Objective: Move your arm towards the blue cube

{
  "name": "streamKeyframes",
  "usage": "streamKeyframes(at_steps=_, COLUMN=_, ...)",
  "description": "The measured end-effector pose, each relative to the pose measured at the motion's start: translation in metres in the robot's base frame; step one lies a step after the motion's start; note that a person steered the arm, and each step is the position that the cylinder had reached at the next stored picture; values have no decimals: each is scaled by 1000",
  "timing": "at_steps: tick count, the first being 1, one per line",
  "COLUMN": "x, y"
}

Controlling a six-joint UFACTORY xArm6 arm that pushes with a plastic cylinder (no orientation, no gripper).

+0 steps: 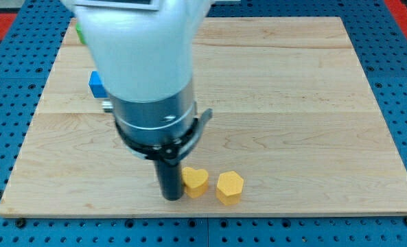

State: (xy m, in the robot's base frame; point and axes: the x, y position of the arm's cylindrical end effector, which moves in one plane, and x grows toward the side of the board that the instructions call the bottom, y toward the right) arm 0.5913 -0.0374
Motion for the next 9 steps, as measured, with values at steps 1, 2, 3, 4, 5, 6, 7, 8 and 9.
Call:
streamKeyframes(at_steps=1, x=0, y=-6)
streamKeyframes(at_steps=2, x=0, y=-24)
streamKeyframes(at_steps=3, x=0, y=-39)
streamKeyframes(at_steps=4, x=0, y=-51)
streamKeyframes(at_steps=5, x=0, y=-61)
streamKeyframes(at_steps=6, x=0, y=-71)
streamKeyframes(at_steps=7, x=0, y=-79)
streamKeyframes(at_steps=8, x=0, y=-89)
streamKeyframes(at_steps=9, x=-6, y=-108)
